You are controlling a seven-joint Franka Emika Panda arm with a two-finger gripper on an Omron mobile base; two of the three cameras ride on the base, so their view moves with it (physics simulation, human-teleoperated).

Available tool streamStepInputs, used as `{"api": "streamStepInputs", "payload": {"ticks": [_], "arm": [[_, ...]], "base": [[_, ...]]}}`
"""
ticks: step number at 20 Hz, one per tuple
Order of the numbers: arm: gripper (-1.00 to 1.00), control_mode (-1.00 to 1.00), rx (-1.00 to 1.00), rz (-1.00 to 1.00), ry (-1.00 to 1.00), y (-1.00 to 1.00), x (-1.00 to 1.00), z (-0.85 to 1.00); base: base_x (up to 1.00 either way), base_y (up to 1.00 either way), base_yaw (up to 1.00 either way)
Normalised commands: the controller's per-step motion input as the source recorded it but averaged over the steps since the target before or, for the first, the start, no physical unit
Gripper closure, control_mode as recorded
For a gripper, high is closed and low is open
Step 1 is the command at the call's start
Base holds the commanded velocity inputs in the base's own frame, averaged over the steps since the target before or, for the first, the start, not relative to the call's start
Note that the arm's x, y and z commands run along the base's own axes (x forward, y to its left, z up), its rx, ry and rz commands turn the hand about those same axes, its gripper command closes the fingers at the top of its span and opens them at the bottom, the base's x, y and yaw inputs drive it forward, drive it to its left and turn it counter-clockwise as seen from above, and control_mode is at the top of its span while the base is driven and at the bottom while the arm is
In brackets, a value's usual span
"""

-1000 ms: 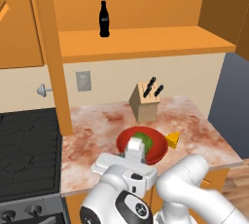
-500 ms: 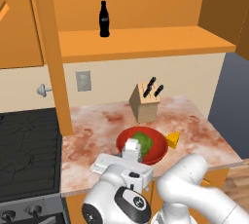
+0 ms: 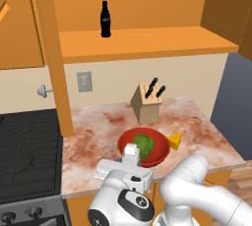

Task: Pick the cheese from the fridge and the cheese grater from the cabinet and place them next to the salad bowl.

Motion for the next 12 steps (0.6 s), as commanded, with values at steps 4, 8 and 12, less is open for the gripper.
{"api": "streamStepInputs", "payload": {"ticks": [4,8,12], "arm": [[1.00,-1.00,0.00,0.02,0.00,0.20,0.16,-0.25],[1.00,-1.00,0.01,0.00,0.00,0.25,0.19,-0.12],[1.00,-1.00,0.02,0.00,0.02,0.22,0.19,-0.07]], "base": [[0.00,0.00,0.00],[0.00,0.00,0.00],[0.00,0.00,0.00]]}}
